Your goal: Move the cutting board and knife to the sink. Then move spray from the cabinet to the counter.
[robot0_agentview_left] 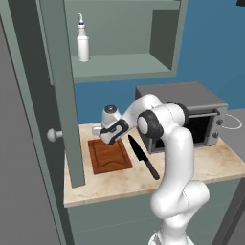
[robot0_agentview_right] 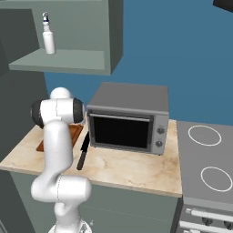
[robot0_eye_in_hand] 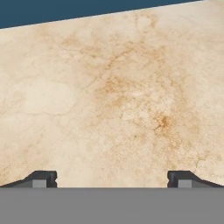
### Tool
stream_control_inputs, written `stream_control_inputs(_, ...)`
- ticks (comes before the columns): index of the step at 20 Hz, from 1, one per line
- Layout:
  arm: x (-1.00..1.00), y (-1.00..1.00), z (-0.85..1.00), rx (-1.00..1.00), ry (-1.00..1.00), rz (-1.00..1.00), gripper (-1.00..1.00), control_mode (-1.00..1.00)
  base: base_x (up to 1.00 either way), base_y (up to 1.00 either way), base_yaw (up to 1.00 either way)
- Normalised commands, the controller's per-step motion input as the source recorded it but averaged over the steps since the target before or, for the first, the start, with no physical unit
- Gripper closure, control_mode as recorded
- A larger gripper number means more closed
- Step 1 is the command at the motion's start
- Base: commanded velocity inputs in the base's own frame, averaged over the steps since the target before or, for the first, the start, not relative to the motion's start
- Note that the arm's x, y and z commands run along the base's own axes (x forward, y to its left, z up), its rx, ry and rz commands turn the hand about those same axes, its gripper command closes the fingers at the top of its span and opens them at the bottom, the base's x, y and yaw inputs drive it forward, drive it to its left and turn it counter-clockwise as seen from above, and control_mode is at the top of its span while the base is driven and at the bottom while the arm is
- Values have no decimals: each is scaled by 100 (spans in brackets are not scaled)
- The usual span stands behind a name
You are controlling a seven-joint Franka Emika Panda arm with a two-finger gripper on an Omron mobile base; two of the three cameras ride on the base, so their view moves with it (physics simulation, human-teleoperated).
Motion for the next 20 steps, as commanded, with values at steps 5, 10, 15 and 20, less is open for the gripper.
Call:
stream_control_inputs(5, -53, 22, -54, 0, 1, -5, -100, -100, 0, 0, 0)
stream_control_inputs(10, -58, 23, -53, 0, 0, -4, -100, -100, 0, 0, 0)
stream_control_inputs(15, -61, 21, -53, 0, 0, -2, -100, -100, 0, 0, 0)
stream_control_inputs(20, -64, 22, -52, 0, 0, 0, -100, -100, 0, 0, 0)
